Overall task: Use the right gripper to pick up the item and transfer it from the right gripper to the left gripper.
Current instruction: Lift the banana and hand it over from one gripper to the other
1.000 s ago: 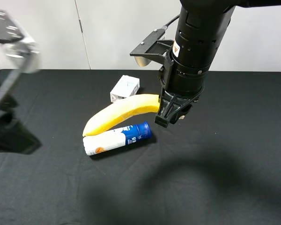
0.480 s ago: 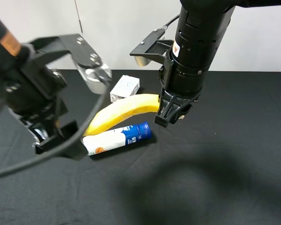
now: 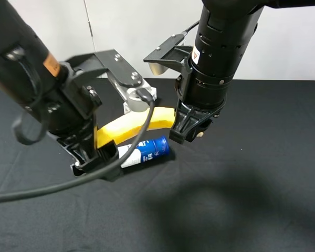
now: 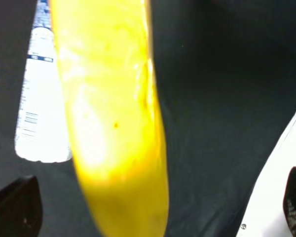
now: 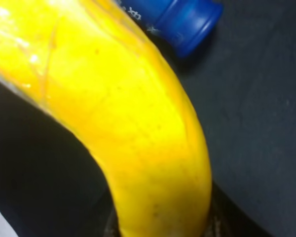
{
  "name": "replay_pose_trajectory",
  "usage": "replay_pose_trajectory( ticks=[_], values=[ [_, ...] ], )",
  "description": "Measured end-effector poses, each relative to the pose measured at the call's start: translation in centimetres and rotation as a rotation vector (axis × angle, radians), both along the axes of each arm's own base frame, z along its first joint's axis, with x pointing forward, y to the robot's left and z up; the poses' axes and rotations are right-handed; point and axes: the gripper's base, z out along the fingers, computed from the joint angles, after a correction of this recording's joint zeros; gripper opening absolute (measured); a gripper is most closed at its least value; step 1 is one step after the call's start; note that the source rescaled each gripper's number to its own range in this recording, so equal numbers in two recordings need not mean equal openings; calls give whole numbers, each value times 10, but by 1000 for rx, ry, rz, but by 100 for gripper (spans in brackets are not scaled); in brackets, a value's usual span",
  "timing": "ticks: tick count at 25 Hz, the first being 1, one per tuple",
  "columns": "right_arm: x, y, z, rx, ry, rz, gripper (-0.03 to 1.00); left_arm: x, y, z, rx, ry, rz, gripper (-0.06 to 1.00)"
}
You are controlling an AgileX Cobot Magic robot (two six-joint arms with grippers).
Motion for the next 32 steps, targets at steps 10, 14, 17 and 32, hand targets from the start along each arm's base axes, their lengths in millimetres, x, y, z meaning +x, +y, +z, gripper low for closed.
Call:
replay_pose_trajectory(
  ticks=[10, 14, 17, 32],
  values=[
    [-1, 1, 0, 10, 11, -4, 0, 14, -14, -21, -5, -13, 18, 92],
    [-1, 1, 0, 10, 11, -4, 0, 15, -14, -21, -9, -17, 19, 87],
    [-1, 1, 0, 10, 11, -4, 0, 15, -14, -21, -10, -18, 20, 81],
    [-1, 1, 0, 12, 11, -8, 0, 16, -15, -19, -16, -24, 19, 70]
  ],
)
